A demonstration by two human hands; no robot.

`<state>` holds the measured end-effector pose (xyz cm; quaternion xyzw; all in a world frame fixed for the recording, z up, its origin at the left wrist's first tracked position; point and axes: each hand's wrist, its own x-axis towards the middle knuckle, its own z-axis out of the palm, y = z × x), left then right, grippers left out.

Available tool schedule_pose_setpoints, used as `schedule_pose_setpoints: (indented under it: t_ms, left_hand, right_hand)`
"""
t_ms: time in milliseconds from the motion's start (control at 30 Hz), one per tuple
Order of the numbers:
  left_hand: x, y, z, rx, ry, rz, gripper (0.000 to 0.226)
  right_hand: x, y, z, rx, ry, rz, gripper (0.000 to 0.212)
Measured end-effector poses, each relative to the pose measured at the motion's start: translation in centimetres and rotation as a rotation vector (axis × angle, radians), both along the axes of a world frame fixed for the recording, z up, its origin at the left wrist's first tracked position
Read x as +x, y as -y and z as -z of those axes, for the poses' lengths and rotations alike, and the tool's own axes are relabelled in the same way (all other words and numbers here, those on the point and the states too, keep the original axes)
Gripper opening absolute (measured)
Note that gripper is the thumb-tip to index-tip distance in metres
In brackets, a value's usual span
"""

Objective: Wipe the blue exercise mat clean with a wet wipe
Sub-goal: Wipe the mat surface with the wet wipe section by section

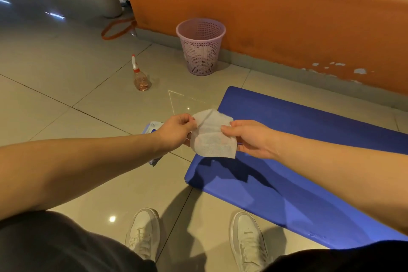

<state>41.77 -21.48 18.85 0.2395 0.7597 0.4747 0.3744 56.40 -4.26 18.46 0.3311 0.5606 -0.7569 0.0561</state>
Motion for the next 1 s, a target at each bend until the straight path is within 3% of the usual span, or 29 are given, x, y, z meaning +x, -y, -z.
schedule_pose_setpoints:
  t_ms: [233, 300, 467, 533, 667, 800, 933, 1000]
  left_hand:
    - [0.2, 0.1, -0.4, 0.004, 0.13, -0.032, 0.037]
    - [0.2, 0.2, -0.7, 0.003, 0.155, -0.009, 0.031]
    - [0.2, 0.5, -0.6, -0.063, -0.015, -0.059, 0.017]
    - [0.1, 0.5, -0.5, -0.018, 0.006, -0.09, 0.016]
    - [-0.8, 0.6, -1.0, 0.146, 0.182, -0.09, 0.021]
    - [-1.1, 0.9, -1.7, 0.123, 0.212, -0.083, 0.028]
    - [-0.9, 0.9, -2.1, 0.084, 0.243, -0.041, 0.023]
    - [-0.3, 0.9, -2.4, 0.056, 0.132, 0.004, 0.018]
  right_hand:
    - [-0.3, 0.2, 0.4, 0.05, 0.029, 0.133, 0.029]
    - [-0.4, 0.2, 0.7, 0.121, 0.051, 0.134, 0.025]
    - [-0.2, -0.1, 1.2, 0.268, 0.069, 0.138, 0.021]
    - [-0.1, -0.1, 0.5, 0.337, -0.035, 0.092, 0.027]
    - [0.3, -0.2, -1.0, 0.677, -0.162, -0.038, 0.035]
    - [1.6, 0.2, -2.0, 0.92, -0.207, -0.183, 0.055]
    - [2.5, 0.7, -2.9, 1.01, -0.245, -0.258, 0.053]
    - [2.8, 0.9, -3.3, 0.998, -0.195, -0.232, 0.048]
